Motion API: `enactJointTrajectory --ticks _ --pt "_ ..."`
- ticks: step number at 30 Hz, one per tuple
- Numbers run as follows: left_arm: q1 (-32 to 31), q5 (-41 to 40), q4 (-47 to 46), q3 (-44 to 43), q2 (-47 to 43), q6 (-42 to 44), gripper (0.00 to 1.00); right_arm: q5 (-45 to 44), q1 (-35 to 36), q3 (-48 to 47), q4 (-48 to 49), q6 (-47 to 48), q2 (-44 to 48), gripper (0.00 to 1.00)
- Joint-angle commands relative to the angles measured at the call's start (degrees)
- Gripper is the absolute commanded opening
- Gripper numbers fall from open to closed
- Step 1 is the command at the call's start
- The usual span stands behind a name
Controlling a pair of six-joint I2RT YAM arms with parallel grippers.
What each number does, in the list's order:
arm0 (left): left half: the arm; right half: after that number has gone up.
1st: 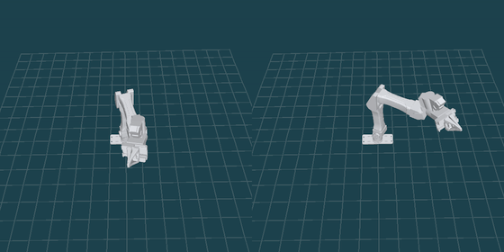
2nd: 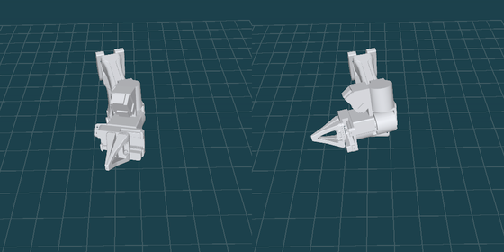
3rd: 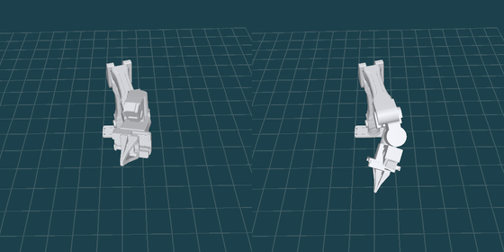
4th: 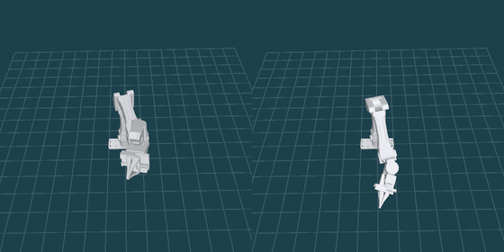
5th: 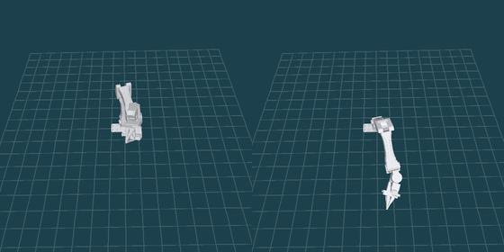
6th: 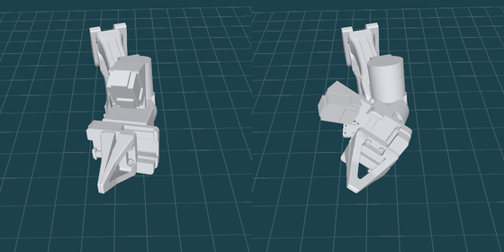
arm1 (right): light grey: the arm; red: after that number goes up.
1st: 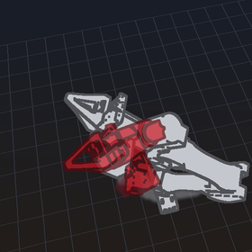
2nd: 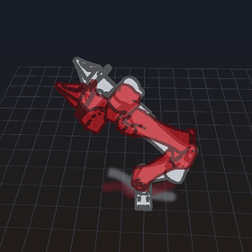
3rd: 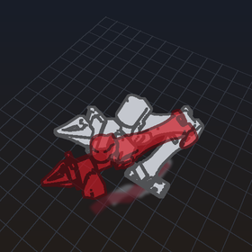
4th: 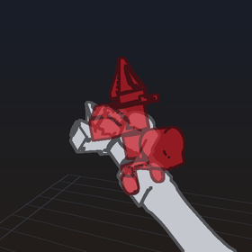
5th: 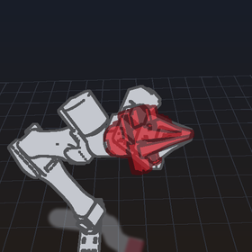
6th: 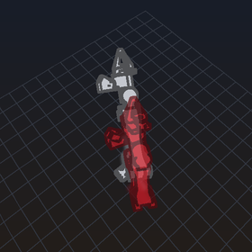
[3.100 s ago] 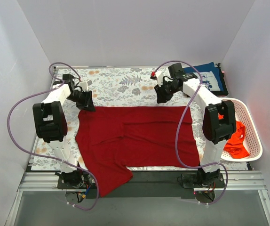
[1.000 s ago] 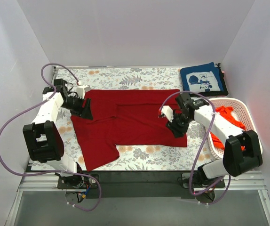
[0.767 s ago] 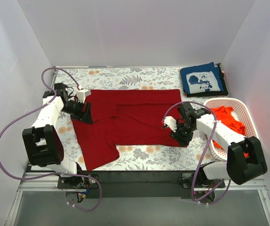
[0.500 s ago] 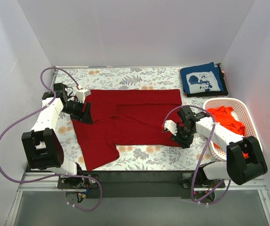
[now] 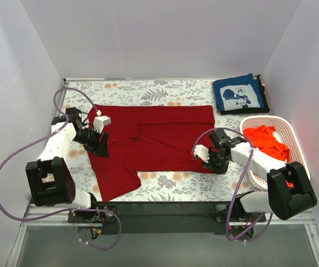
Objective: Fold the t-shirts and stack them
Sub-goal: Fold the tshirt
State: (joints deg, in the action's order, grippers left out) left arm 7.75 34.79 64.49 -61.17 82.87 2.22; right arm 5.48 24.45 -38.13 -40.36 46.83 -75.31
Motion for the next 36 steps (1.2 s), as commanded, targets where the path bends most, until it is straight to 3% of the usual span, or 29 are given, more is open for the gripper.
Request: enactJointTrajectory --ticks 1,7,18,27,34,36 --pt "-0.4 -1.6 2.3 5.5 -6.7 11.2 0.51 -1.6 0.1 2.7 2.0 1.3 0.1 0.2" --pt "-1.3 -7.6 -2.6 12.7 -11.8 19.2 0.52 -2.0 0.1 1.7 1.3 0.7 0.3 0.01" --pt "-3.8 -12.0 -2.6 18.2 -11.5 29.1 0.46 0.0 0.1 -1.5 -0.5 -0.4 -0.7 0.01" --pt "-7.0 -18.1 -13.5 25.4 -10.7 27.5 0.39 0.3 0.1 -3.4 -1.6 -1.2 -2.5 0.01" --pt "-9.1 -21.2 -15.3 30.8 -11.7 30.9 0.23 0.4 0.1 -3.6 -2.3 -1.0 -2.7 0.01" --pt "-9.1 -21.7 -14.7 31.3 -12.5 31.3 0.1 0.3 0.1 -3.6 -2.4 -1.0 -2.1 0.01"
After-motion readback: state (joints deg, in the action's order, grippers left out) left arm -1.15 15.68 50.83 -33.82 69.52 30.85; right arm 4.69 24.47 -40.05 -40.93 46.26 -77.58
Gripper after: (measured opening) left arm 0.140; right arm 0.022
